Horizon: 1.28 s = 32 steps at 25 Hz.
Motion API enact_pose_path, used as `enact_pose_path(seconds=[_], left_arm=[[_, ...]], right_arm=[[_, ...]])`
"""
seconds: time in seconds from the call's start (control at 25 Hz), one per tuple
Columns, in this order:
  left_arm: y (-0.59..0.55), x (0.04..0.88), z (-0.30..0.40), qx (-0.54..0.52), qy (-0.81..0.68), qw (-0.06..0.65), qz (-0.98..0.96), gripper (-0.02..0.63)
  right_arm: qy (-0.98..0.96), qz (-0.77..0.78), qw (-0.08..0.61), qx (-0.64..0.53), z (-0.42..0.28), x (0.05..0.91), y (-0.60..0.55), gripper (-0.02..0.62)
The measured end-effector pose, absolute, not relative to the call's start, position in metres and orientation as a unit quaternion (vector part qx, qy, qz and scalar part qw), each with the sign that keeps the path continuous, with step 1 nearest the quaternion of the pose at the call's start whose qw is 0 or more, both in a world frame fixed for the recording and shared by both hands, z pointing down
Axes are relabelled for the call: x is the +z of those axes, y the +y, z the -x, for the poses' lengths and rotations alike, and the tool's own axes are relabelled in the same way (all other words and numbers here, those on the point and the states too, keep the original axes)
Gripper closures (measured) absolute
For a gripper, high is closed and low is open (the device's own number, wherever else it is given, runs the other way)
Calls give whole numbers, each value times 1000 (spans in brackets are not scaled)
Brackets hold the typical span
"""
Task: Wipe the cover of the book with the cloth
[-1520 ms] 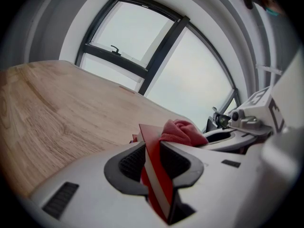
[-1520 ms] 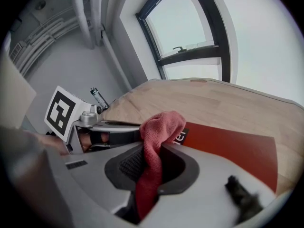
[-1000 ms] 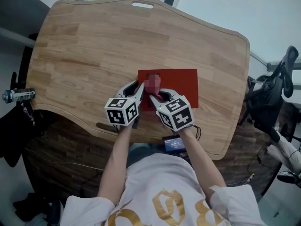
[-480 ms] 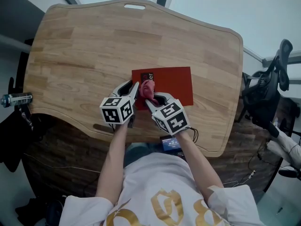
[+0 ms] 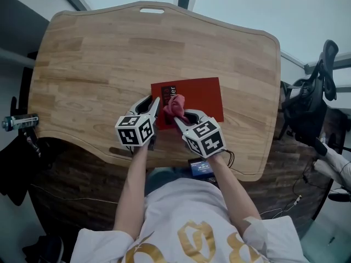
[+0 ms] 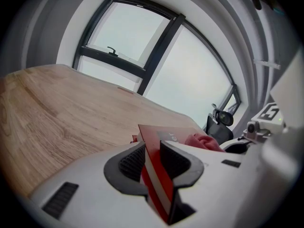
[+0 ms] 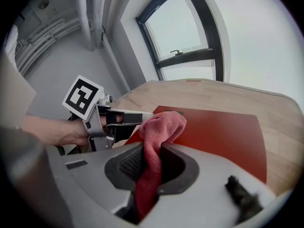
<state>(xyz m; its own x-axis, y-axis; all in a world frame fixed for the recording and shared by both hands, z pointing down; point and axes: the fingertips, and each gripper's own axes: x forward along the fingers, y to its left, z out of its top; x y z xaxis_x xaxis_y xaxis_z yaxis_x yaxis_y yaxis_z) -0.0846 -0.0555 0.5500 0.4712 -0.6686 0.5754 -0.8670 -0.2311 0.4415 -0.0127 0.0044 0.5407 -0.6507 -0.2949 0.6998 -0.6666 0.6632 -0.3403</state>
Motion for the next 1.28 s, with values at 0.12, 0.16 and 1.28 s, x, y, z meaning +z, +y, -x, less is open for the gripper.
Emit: enact_pose_path(seconds=[0.12,0.16,1.28], left_arm=[[-56,550,85,132,-496,372,-773,502],[-56,550,85,132,-495,373,-774,502],[-55,551,85,136,-489,379,-774,500]], right_arm=[[-853,-293,303,307,3,541,2,526],[-851,-298,300,310,-1,541,1,526],[-804,-407,266,343,-96,543,-26,526]])
